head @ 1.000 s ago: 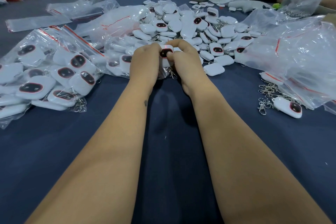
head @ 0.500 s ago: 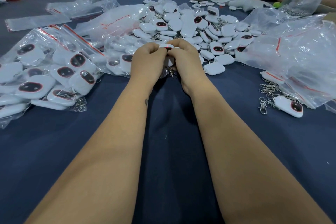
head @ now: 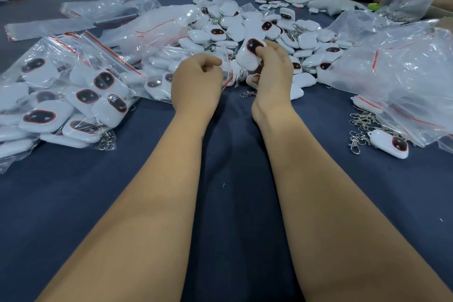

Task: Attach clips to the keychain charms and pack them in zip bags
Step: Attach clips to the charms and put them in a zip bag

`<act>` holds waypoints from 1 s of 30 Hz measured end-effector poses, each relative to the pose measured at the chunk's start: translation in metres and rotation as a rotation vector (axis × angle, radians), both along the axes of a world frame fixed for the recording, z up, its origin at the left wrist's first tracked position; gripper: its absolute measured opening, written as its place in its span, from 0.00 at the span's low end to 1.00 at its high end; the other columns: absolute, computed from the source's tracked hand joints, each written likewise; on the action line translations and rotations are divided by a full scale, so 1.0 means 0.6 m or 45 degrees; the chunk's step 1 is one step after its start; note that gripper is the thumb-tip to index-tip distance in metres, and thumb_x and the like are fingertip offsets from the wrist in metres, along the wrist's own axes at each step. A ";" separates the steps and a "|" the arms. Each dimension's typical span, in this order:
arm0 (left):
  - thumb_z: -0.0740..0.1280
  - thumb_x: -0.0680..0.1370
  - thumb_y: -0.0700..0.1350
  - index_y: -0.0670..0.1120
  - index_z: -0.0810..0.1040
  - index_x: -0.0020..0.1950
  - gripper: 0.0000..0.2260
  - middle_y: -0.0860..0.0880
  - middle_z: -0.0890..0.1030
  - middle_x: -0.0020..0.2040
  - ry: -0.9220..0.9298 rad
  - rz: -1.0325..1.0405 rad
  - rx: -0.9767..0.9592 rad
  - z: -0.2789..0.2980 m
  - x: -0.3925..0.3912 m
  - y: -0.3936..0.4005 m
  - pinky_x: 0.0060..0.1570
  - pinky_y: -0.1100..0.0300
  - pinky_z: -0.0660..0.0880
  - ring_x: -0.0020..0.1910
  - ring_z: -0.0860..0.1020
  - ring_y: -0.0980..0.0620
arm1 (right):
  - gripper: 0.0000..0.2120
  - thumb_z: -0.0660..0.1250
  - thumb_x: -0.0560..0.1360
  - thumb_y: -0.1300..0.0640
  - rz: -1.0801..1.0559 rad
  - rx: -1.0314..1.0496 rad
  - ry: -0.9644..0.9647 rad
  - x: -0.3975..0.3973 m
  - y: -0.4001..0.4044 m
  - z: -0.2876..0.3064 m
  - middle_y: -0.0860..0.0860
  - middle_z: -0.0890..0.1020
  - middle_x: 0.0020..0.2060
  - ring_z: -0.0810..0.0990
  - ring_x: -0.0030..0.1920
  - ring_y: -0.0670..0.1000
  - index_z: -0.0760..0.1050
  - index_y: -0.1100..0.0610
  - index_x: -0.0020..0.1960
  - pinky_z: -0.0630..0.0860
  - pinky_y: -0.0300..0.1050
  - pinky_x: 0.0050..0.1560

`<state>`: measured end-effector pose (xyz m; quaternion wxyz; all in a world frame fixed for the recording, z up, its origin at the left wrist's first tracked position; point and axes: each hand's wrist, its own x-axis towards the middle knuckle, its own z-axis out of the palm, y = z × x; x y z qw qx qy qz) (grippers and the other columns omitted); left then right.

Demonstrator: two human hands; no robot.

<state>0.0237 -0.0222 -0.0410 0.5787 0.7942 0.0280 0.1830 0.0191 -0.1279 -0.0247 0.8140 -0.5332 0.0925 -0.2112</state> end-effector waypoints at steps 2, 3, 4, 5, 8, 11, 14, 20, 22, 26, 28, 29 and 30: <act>0.64 0.72 0.44 0.55 0.81 0.53 0.12 0.60 0.78 0.40 -0.004 -0.010 0.128 -0.001 0.000 0.000 0.46 0.61 0.73 0.47 0.79 0.53 | 0.08 0.63 0.77 0.64 0.021 0.104 0.000 0.001 -0.001 0.002 0.49 0.77 0.35 0.72 0.32 0.48 0.74 0.53 0.43 0.68 0.38 0.32; 0.65 0.73 0.44 0.54 0.81 0.55 0.13 0.59 0.78 0.42 0.001 -0.025 0.152 -0.002 0.000 0.000 0.48 0.60 0.74 0.48 0.79 0.53 | 0.07 0.63 0.77 0.65 0.054 0.178 -0.017 0.001 0.000 0.003 0.51 0.77 0.34 0.73 0.30 0.49 0.73 0.55 0.44 0.69 0.39 0.31; 0.66 0.73 0.45 0.53 0.80 0.57 0.13 0.58 0.79 0.43 0.003 -0.032 0.162 -0.002 -0.001 0.000 0.50 0.58 0.76 0.48 0.79 0.52 | 0.07 0.63 0.78 0.66 0.102 0.248 -0.040 0.000 0.002 0.004 0.52 0.78 0.32 0.75 0.29 0.50 0.72 0.56 0.44 0.70 0.39 0.31; 0.67 0.74 0.45 0.53 0.80 0.57 0.13 0.57 0.79 0.44 -0.004 -0.035 0.167 -0.002 -0.002 -0.001 0.51 0.56 0.77 0.48 0.79 0.51 | 0.07 0.62 0.78 0.67 0.158 0.300 -0.064 -0.001 0.003 0.005 0.51 0.79 0.30 0.78 0.29 0.51 0.70 0.57 0.44 0.72 0.40 0.31; 0.65 0.75 0.41 0.54 0.77 0.58 0.14 0.56 0.79 0.44 -0.043 -0.067 0.127 -0.002 -0.006 -0.002 0.48 0.51 0.79 0.45 0.80 0.51 | 0.08 0.60 0.77 0.70 0.258 0.239 -0.096 -0.004 0.006 0.004 0.51 0.80 0.27 0.81 0.30 0.51 0.68 0.58 0.46 0.77 0.41 0.35; 0.64 0.75 0.36 0.54 0.75 0.59 0.17 0.54 0.78 0.39 -0.067 -0.076 0.056 -0.002 -0.009 -0.002 0.43 0.48 0.80 0.40 0.80 0.49 | 0.07 0.63 0.77 0.68 0.211 -0.073 -0.036 -0.004 0.013 -0.001 0.55 0.80 0.37 0.80 0.35 0.53 0.69 0.57 0.47 0.80 0.45 0.40; 0.65 0.73 0.37 0.52 0.73 0.59 0.16 0.54 0.75 0.39 -0.050 0.020 -0.040 0.002 -0.009 -0.002 0.44 0.48 0.80 0.38 0.78 0.51 | 0.09 0.68 0.75 0.64 0.127 -0.411 0.017 -0.003 0.016 -0.008 0.50 0.77 0.35 0.76 0.36 0.49 0.69 0.53 0.46 0.76 0.44 0.40; 0.63 0.72 0.37 0.53 0.75 0.51 0.13 0.56 0.75 0.37 -0.181 0.133 -0.134 0.014 -0.015 -0.003 0.43 0.53 0.77 0.36 0.75 0.55 | 0.12 0.71 0.72 0.60 0.067 -0.681 0.034 -0.005 0.017 -0.015 0.44 0.76 0.26 0.75 0.29 0.46 0.68 0.51 0.45 0.73 0.36 0.35; 0.64 0.71 0.37 0.52 0.76 0.49 0.12 0.57 0.76 0.37 -0.262 0.143 -0.154 0.016 -0.017 -0.005 0.41 0.59 0.75 0.34 0.73 0.58 | 0.07 0.71 0.73 0.61 0.103 -0.756 0.037 -0.007 0.018 -0.014 0.54 0.82 0.34 0.82 0.39 0.55 0.73 0.54 0.44 0.80 0.48 0.47; 0.63 0.71 0.35 0.52 0.77 0.46 0.12 0.56 0.77 0.40 -0.383 0.135 -0.207 0.020 -0.020 -0.006 0.40 0.64 0.74 0.35 0.72 0.58 | 0.09 0.65 0.76 0.61 0.195 -1.044 -0.009 -0.009 0.025 -0.015 0.58 0.83 0.38 0.79 0.42 0.54 0.81 0.65 0.41 0.77 0.53 0.50; 0.63 0.71 0.36 0.53 0.76 0.45 0.12 0.57 0.77 0.39 -0.402 0.145 -0.214 0.019 -0.019 -0.005 0.41 0.64 0.73 0.35 0.72 0.58 | 0.09 0.63 0.76 0.63 0.129 -0.978 -0.043 -0.009 0.025 -0.012 0.49 0.81 0.35 0.76 0.39 0.45 0.80 0.60 0.39 0.74 0.42 0.46; 0.63 0.71 0.36 0.53 0.76 0.45 0.12 0.57 0.76 0.39 -0.397 0.150 -0.217 0.018 -0.017 -0.005 0.41 0.64 0.73 0.35 0.72 0.59 | 0.09 0.62 0.75 0.65 0.060 -0.910 -0.042 -0.007 0.023 -0.011 0.44 0.80 0.36 0.75 0.38 0.40 0.79 0.56 0.41 0.72 0.35 0.44; 0.63 0.72 0.36 0.53 0.75 0.45 0.11 0.57 0.76 0.39 -0.382 0.148 -0.216 0.016 -0.015 -0.005 0.40 0.65 0.72 0.35 0.72 0.59 | 0.10 0.61 0.74 0.66 -0.024 -0.841 -0.033 -0.006 0.020 -0.011 0.41 0.79 0.37 0.74 0.38 0.38 0.77 0.54 0.42 0.70 0.31 0.42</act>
